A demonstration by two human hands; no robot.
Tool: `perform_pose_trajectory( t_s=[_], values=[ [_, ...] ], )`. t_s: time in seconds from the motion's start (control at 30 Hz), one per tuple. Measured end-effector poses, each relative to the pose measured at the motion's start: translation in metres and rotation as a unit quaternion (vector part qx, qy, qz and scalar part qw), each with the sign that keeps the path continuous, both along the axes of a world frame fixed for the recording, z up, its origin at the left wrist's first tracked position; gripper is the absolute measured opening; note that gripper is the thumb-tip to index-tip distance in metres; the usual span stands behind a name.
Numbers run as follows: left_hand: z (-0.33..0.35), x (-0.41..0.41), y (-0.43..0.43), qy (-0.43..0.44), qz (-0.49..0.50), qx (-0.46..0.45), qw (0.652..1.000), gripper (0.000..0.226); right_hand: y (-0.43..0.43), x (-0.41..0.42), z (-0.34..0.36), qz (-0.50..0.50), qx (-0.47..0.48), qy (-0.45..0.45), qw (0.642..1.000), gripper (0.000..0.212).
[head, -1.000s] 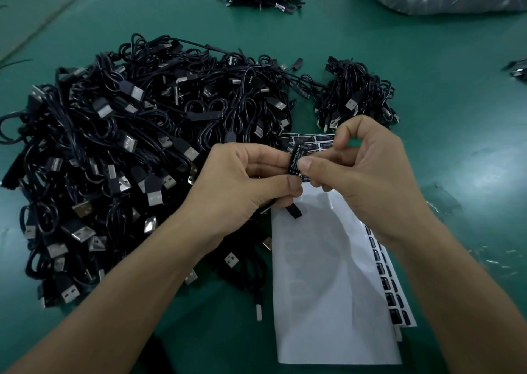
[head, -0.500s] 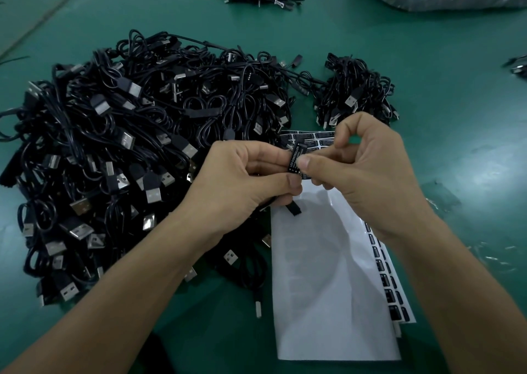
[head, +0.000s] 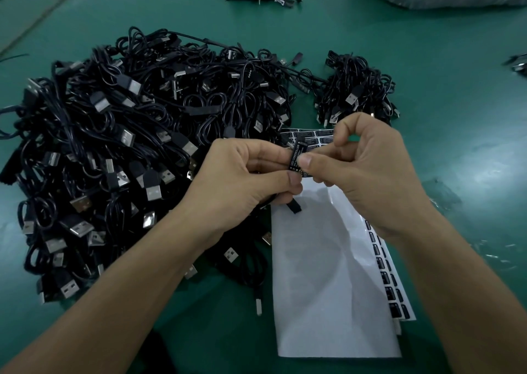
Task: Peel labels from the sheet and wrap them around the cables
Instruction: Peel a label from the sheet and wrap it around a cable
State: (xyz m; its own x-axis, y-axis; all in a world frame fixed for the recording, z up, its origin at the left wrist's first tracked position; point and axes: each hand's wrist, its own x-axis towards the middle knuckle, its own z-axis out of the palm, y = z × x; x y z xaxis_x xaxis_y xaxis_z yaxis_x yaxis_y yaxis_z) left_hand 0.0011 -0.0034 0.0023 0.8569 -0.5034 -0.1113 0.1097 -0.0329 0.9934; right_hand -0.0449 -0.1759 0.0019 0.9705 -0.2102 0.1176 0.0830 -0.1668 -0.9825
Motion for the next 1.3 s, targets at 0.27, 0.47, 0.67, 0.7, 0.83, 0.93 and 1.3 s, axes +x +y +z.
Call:
perform_pose_trajectory(
  t_s=[0.27,0.47,0.67,0.7,0.83,0.93,1.3],
  values=[
    [0.0005,-0.0008,-0.0005,-0.003,0.001,0.005,1.000,0.018,-0.0009,0.0000,-0.0005,-0.001,-0.004,-0.002,1.000,0.041],
    [0.0013,-0.0011,-0.0002,-0.005,0.003,0.012,1.000,0.018,-0.0015,0.0008,-0.0015,0.012,0.003,-0.002,1.000,0.041],
    [0.0011,-0.0011,-0.0007,-0.007,0.004,0.018,1.000,0.020,-0.0026,0.0009,-0.0017,0.016,-0.003,-0.002,1.000,0.041],
    [0.0010,-0.0013,-0.0006,-0.006,0.005,0.018,1.000,0.020,-0.0025,0.0008,-0.0019,0.017,-0.004,-0.001,1.000,0.041],
    [0.0013,-0.0010,-0.0006,-0.006,0.006,0.015,1.000,0.018,-0.0024,0.0011,-0.0018,0.020,0.001,-0.001,1.000,0.041],
    [0.0012,-0.0012,-0.0007,-0.008,0.004,0.017,1.000,0.017,-0.0020,0.0012,-0.0013,0.022,0.002,-0.001,1.000,0.040],
    [-0.0004,-0.0004,-0.0004,-0.024,0.000,0.020,1.000,0.016,-0.0009,0.0011,-0.0008,0.019,0.001,0.002,1.000,0.041]
  ],
)
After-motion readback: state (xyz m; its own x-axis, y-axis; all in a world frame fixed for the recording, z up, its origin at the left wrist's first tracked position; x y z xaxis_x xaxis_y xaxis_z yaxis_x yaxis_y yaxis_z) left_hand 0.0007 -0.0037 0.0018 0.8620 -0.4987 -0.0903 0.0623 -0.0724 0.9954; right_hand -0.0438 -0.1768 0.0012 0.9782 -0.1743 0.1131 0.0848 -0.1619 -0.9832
